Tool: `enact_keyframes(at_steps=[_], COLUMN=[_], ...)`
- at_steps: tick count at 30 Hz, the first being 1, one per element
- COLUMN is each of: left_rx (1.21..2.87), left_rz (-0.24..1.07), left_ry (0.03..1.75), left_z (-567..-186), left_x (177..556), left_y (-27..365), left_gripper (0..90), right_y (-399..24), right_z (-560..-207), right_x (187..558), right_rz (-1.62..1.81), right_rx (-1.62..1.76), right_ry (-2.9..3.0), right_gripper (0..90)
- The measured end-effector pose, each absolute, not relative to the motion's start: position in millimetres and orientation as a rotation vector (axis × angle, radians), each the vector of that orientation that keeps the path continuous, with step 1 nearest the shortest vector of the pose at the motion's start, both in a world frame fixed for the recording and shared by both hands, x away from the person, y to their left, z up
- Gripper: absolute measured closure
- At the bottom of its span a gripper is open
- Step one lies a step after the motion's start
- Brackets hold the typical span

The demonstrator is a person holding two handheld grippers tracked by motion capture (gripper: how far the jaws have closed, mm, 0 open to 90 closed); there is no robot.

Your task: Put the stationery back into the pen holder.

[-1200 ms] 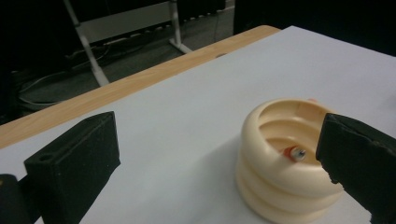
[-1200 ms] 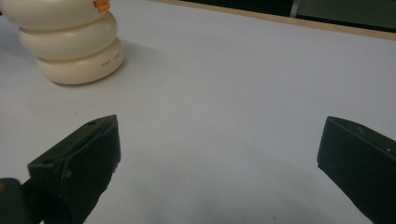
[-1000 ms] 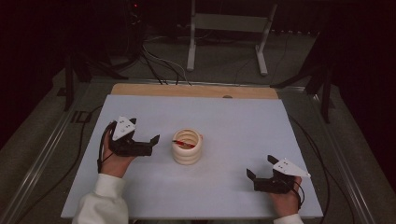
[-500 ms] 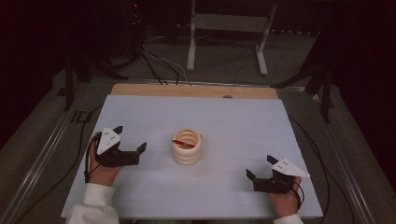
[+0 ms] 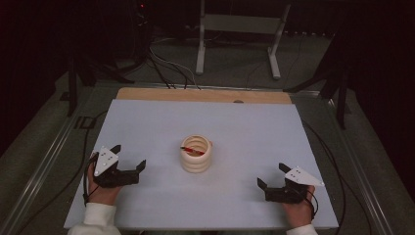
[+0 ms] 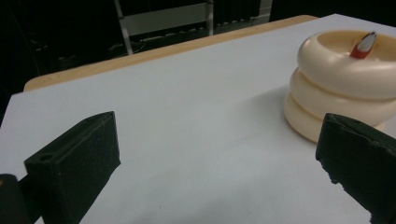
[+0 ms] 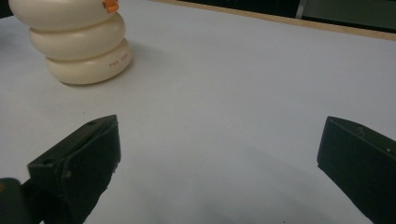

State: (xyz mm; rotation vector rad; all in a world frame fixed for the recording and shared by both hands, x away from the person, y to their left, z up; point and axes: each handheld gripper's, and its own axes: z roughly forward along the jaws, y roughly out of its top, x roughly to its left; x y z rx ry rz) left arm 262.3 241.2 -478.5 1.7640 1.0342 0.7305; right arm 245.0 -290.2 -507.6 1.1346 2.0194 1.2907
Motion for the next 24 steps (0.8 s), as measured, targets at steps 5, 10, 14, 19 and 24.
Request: enact_keyframes(at_steps=[5, 10, 14, 19, 24], left_rx=[1.74, 1.69, 1.635, 1.648, 1.681], left_rz=[0.74, 0.753, 0.75, 0.737, 0.737], left_ry=[1.059, 1.077, 1.092, 1.097, 1.086], left_z=[-485.9, -488.0, -487.7, -491.6, -493.3], left_x=[256.3, 248.2, 245.7, 248.4, 250.8], left_y=[248.1, 253.9, 258.1, 255.8, 251.7], left_gripper=[0.3, 0.3, 0.3, 0.3, 0.3], right_y=[-289.5, -288.5, -288.2, -287.4, -282.1], right_z=[-507.7, -507.7, -507.7, -512.9, -520.3], right_x=[244.9, 245.0, 245.0, 249.1, 252.7], right_rz=[1.291, 1.29, 1.278, 1.222, 1.104], right_rx=[1.128, 1.124, 1.122, 1.164, 1.181], right_ry=[2.025, 2.03, 2.04, 2.088, 2.149], right_gripper=[0.1, 0.1, 0.1, 0.0, 0.1])
